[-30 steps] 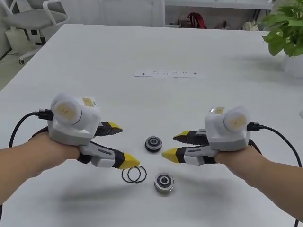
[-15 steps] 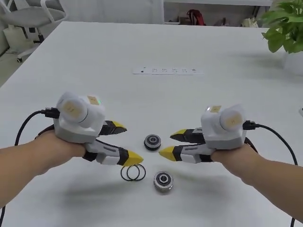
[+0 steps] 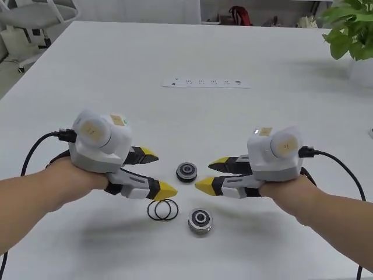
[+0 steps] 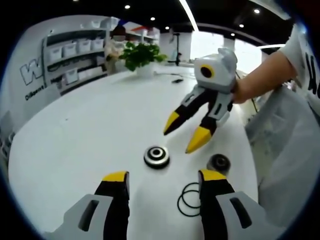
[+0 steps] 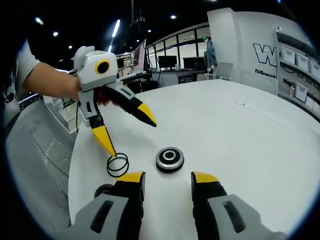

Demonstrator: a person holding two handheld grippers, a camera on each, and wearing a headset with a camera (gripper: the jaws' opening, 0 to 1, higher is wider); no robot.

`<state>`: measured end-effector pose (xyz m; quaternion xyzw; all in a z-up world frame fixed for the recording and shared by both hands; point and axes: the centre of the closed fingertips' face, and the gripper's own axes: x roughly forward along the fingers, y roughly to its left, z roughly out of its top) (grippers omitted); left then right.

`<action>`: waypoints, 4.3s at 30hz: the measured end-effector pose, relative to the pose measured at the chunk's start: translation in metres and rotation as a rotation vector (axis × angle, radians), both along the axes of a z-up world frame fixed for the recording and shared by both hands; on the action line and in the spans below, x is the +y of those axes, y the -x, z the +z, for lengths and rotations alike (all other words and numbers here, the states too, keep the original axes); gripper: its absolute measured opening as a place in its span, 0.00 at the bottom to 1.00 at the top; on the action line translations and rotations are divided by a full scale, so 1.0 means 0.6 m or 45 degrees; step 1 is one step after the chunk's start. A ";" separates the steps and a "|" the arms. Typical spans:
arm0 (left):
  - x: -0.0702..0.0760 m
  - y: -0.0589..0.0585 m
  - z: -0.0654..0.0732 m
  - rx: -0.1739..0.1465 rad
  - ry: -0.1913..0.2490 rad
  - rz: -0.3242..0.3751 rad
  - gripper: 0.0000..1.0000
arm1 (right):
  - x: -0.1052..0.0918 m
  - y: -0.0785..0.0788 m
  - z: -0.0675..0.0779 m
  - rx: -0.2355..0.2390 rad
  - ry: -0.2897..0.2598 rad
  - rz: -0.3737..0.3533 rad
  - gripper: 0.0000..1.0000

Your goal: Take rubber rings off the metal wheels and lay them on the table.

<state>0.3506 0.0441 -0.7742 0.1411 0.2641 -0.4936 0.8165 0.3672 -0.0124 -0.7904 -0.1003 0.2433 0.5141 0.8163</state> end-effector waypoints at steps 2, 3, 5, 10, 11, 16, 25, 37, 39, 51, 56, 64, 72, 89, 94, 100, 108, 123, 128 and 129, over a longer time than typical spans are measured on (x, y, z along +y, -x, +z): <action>-0.001 -0.002 -0.001 0.001 0.001 0.002 0.56 | 0.000 -0.001 -0.001 0.001 0.000 0.001 0.34; -0.001 -0.003 -0.001 0.002 0.003 0.003 0.56 | 0.000 0.000 -0.002 0.003 0.000 0.002 0.34; -0.004 -0.003 -0.003 0.009 0.005 0.001 0.56 | 0.002 0.000 -0.003 0.004 -0.001 0.006 0.34; -0.011 -0.005 -0.007 0.013 0.005 -0.010 0.55 | 0.004 -0.001 -0.005 0.008 -0.004 0.013 0.34; -0.012 -0.005 -0.007 0.014 0.007 -0.010 0.54 | 0.004 -0.001 -0.006 0.008 -0.002 0.015 0.34; -0.017 -0.012 -0.008 0.017 0.018 -0.018 0.53 | 0.006 -0.003 -0.008 0.012 -0.007 0.017 0.34; -0.024 -0.016 -0.011 0.021 0.017 -0.027 0.50 | 0.010 -0.004 -0.009 0.014 -0.014 0.022 0.34; -0.039 -0.022 -0.009 0.014 0.021 -0.045 0.44 | 0.010 -0.004 -0.013 0.016 -0.015 0.021 0.33; -0.042 -0.023 -0.008 0.011 0.017 -0.052 0.42 | 0.009 -0.004 -0.013 0.016 -0.016 0.020 0.33; -0.054 -0.031 -0.013 0.009 0.002 -0.067 0.32 | 0.008 -0.005 -0.015 0.014 -0.016 0.016 0.33; -0.056 -0.035 -0.013 0.013 0.004 -0.061 0.28 | 0.008 -0.003 -0.017 0.018 -0.015 0.019 0.33; -0.062 -0.036 -0.023 0.025 -0.028 -0.070 0.24 | 0.008 -0.001 -0.020 0.019 -0.014 0.023 0.33; -0.061 -0.047 -0.024 0.035 -0.028 -0.042 0.22 | 0.006 -0.002 -0.019 0.014 -0.014 0.020 0.33; -0.066 -0.047 -0.028 -0.005 -0.074 -0.075 0.17 | 0.012 -0.002 -0.020 0.015 -0.012 0.031 0.33; -0.066 -0.051 -0.029 0.004 -0.084 -0.055 0.14 | 0.012 -0.003 -0.020 0.013 -0.011 0.030 0.33; -0.065 -0.050 -0.029 -0.005 -0.100 -0.056 0.14 | 0.014 -0.005 -0.016 0.007 -0.016 0.027 0.33; -0.064 -0.052 -0.030 -0.003 -0.111 -0.041 0.14 | 0.020 -0.005 -0.012 0.004 -0.023 0.029 0.33; -0.063 -0.056 -0.032 -0.016 -0.127 -0.026 0.13 | 0.029 -0.014 -0.010 0.014 -0.047 0.002 0.31; -0.063 -0.057 -0.032 -0.018 -0.129 -0.023 0.13 | 0.032 -0.016 -0.014 0.020 -0.046 -0.003 0.30; -0.063 -0.057 -0.032 -0.019 -0.129 -0.023 0.13 | 0.032 -0.017 -0.015 0.020 -0.044 -0.004 0.30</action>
